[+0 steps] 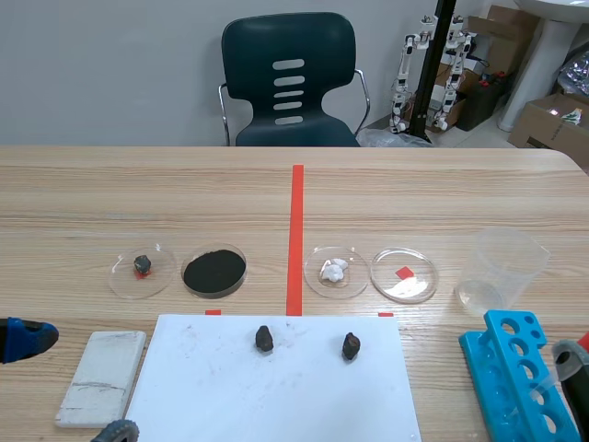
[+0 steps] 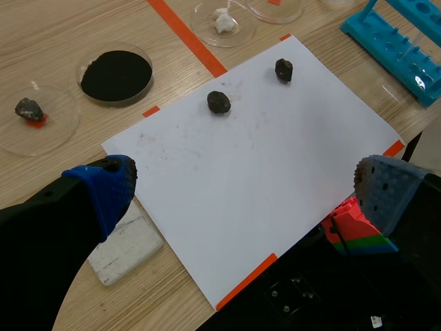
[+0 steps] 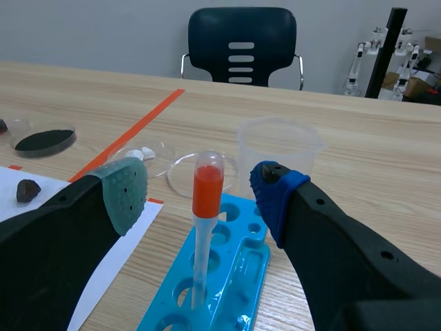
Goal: Pick up the dropper by the top with the right hand
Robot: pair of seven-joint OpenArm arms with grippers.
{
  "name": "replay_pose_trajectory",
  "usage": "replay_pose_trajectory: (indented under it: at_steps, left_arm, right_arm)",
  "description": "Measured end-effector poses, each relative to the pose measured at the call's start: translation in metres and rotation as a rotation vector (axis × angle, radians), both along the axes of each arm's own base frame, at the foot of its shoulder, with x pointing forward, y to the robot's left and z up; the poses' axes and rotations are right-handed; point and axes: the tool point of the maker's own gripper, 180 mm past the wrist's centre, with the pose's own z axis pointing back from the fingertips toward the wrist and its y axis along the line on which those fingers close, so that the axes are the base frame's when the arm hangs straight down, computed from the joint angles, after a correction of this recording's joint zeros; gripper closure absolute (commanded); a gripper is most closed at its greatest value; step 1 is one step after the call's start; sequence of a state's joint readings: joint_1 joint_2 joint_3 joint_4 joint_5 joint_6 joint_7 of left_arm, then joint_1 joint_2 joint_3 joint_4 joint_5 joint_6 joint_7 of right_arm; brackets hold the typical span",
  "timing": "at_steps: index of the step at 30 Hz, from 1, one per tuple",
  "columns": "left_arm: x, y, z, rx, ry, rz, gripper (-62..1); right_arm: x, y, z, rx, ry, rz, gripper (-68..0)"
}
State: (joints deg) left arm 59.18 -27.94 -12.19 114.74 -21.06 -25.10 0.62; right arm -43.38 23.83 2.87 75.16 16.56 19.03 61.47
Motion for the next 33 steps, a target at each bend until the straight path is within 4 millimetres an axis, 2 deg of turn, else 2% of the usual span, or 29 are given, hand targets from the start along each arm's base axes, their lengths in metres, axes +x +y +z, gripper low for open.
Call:
replay_pose_trajectory:
  at_steps: [5,19,33]
  left_arm:
    - [0.0,0.0,0.0,0.0,0.0,0.0,-62.3]
    - [0.0,0.0,0.0,0.0,0.0,0.0,-62.3]
    - [0.0,0.0,0.0,0.0,0.0,0.0,-62.3]
  right_arm:
    - [0.0002,0.0,-0.0029,-0.005,0.015,0.0,-32.5]
    - [0.0002,0.0002,-0.0039,-0.007,0.021,0.001,-1.1]
    - [0.0004,0.0001,-0.0055,-0.009,0.029,0.0,-1.1]
